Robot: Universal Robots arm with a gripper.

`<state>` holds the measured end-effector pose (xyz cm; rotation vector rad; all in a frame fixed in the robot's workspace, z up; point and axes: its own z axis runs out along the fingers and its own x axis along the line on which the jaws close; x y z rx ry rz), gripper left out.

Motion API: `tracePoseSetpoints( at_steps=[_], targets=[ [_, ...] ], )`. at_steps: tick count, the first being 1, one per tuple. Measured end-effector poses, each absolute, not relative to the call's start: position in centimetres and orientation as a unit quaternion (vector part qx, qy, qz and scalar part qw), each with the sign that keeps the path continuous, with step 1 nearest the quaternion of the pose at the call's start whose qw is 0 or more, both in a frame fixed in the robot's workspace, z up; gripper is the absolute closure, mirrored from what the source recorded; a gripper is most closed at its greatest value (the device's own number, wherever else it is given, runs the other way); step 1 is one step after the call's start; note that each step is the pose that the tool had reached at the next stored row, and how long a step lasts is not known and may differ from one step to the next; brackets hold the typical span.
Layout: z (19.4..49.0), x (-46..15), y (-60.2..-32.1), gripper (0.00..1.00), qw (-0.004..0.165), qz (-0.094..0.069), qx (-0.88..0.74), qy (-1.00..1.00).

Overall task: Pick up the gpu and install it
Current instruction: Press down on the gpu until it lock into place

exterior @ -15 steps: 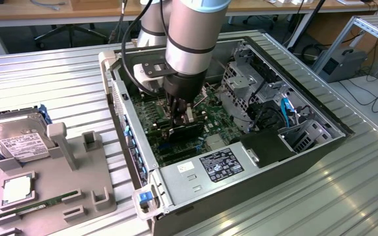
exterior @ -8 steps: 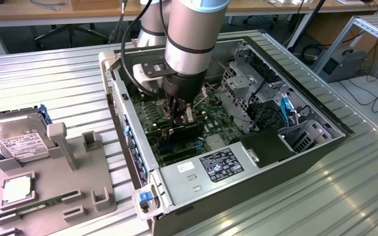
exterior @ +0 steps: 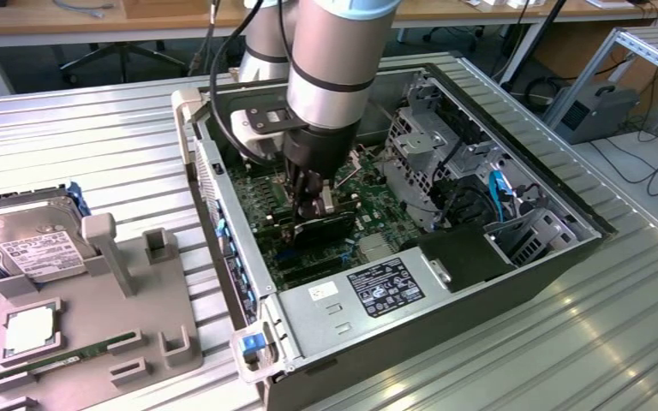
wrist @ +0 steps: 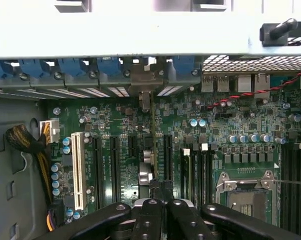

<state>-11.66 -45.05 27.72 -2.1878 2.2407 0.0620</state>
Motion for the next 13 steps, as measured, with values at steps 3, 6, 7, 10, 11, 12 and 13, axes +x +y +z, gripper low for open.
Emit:
tracePoseSetpoints(
  at_steps=[3, 6, 7, 10, 11, 12, 13],
  targets=[
    [28.7, -11.6, -45.1, 0.89, 0.004, 0.02, -0.699, 0.715],
    [29.6, -11.3, -45.0, 0.89, 0.004, 0.019, -0.698, 0.715],
    [30.0, -11.2, -45.0, 0.89, 0.004, 0.019, -0.698, 0.715],
    [32.1, -11.1, -45.0, 0.89, 0.004, 0.019, -0.698, 0.716],
    [32.6, -11.1, -45.0, 0.89, 0.004, 0.019, -0.698, 0.716],
    [33.0, -11.0, -45.0, 0.89, 0.004, 0.019, -0.698, 0.716],
    [33.5, -11.0, -45.0, 0.89, 0.004, 0.019, -0.698, 0.716]
  ],
)
